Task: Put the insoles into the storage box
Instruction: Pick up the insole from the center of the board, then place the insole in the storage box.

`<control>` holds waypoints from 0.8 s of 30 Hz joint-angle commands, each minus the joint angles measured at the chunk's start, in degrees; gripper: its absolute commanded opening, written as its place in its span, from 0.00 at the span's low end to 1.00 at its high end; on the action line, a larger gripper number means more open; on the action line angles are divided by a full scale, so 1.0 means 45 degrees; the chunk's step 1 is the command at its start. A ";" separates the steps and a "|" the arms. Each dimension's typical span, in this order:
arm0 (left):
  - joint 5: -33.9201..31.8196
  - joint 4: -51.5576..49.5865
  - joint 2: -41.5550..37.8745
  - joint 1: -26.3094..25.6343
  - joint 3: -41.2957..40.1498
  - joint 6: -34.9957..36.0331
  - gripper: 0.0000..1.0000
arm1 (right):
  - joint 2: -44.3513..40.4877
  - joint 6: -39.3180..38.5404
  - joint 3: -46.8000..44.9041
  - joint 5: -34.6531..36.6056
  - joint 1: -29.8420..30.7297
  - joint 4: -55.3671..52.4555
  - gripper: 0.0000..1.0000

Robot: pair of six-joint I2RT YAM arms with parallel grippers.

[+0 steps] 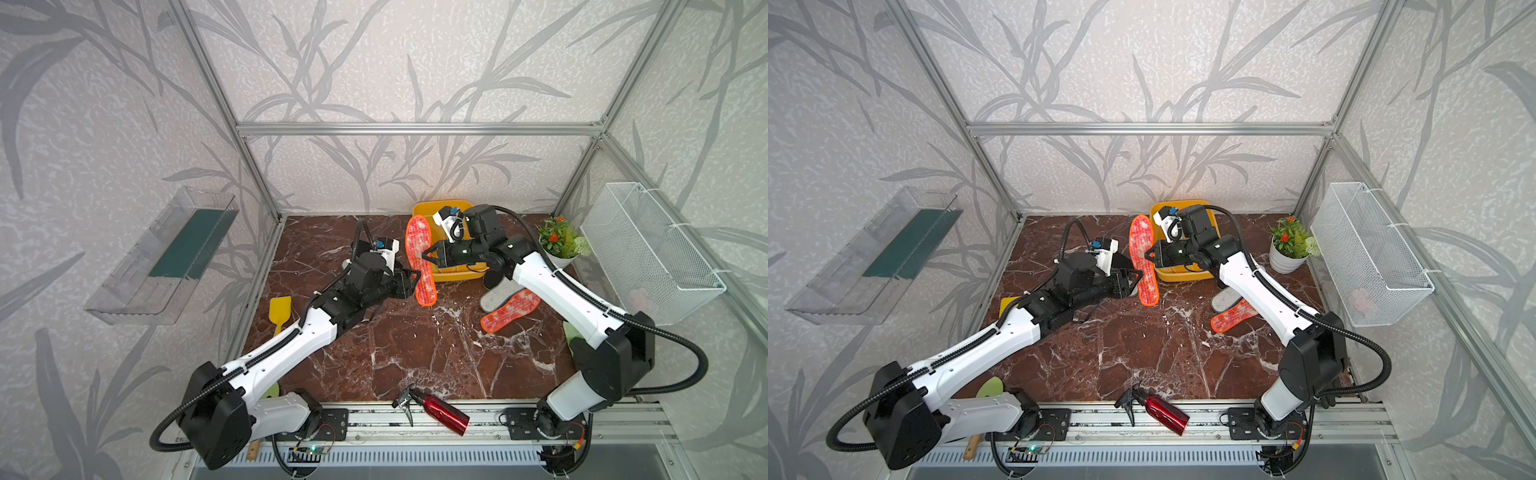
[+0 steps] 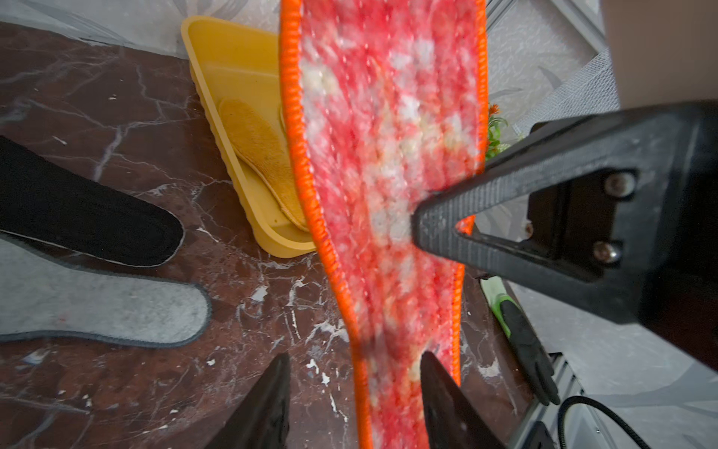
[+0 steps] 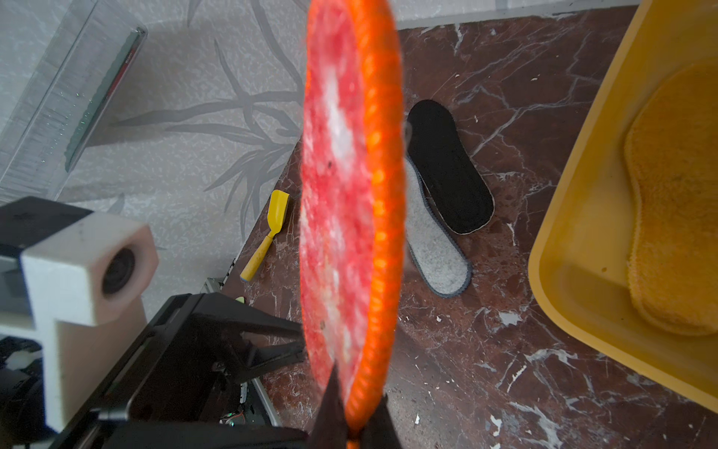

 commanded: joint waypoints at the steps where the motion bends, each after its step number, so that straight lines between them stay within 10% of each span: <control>1: -0.0892 -0.0485 -0.0588 -0.0062 -0.0266 0.0016 0.60 | -0.0505 -0.0457 0.0156 0.0268 -0.0256 -0.0112 0.00; 13: -0.2893 -0.1515 -0.2061 0.0149 -0.0877 -0.0575 0.94 | 0.0682 -0.2092 0.2411 0.1510 -0.2019 -0.2222 0.00; 24: -0.0589 -0.1599 -0.1813 0.1322 -0.0827 -0.1483 0.99 | 0.4336 -0.2315 0.5236 0.1024 -0.2823 -0.3028 0.00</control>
